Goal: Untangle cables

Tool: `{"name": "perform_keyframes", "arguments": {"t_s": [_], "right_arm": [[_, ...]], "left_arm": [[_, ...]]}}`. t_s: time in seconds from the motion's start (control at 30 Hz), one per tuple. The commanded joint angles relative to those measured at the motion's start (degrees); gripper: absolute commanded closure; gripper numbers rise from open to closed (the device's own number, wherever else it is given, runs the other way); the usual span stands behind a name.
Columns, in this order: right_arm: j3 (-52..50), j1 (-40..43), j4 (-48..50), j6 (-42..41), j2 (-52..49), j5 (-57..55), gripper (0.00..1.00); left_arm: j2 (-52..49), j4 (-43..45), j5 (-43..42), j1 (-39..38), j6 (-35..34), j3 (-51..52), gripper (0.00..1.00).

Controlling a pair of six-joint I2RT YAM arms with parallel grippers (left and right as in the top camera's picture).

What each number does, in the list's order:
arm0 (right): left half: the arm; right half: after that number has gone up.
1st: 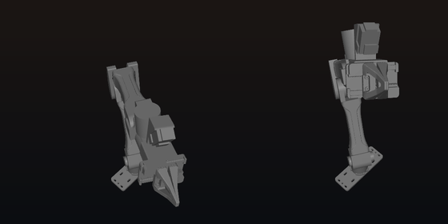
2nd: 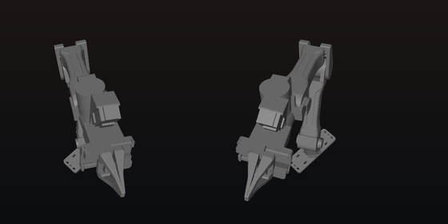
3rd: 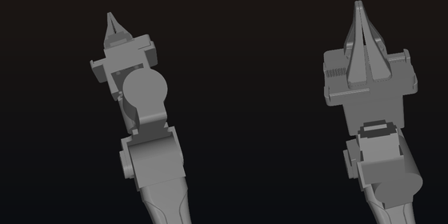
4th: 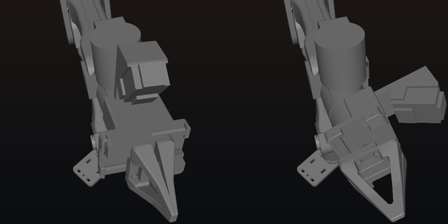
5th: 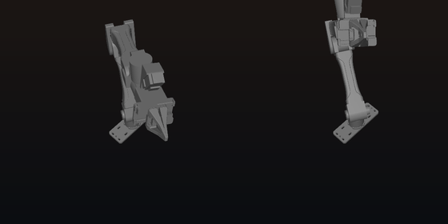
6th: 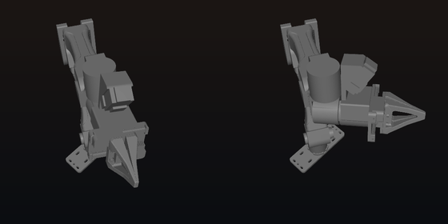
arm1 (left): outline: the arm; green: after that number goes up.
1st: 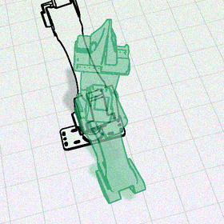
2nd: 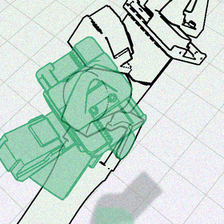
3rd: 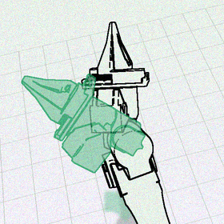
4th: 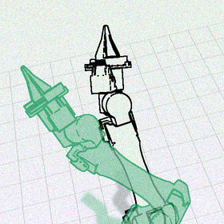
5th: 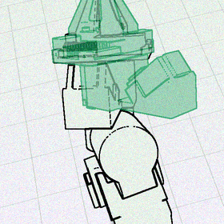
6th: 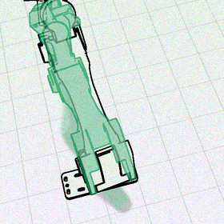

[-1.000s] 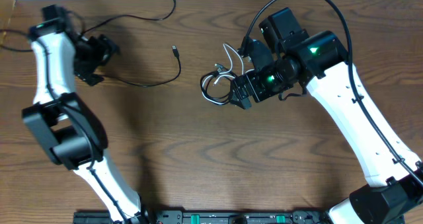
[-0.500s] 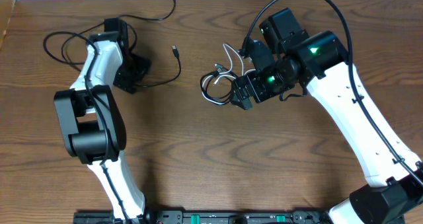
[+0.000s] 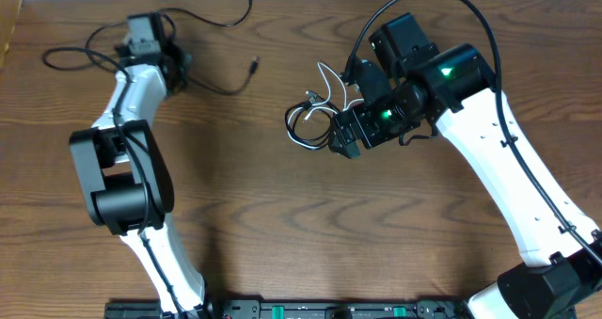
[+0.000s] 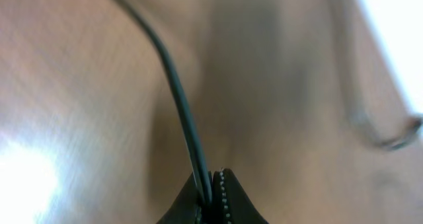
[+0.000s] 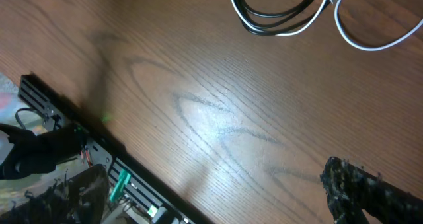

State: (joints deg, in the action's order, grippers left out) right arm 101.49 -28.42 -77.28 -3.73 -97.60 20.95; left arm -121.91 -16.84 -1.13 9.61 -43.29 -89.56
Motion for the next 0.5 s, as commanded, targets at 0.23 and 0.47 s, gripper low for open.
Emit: {"name": "perform_keyframes", "arguments": {"t_s": [0.23,0.47], "right_arm": [[-1.1,-0.1,0.4,-0.5,0.4,0.0,0.01],[-1.1,-0.1,0.3,-0.5,0.2,0.0,0.01]], "left_arm": [[0.5,7.7,6.3,2.9,15.8,-6.8,0.06],[0.0,-0.9,6.3,2.9,15.9,-6.6,0.04]]}}
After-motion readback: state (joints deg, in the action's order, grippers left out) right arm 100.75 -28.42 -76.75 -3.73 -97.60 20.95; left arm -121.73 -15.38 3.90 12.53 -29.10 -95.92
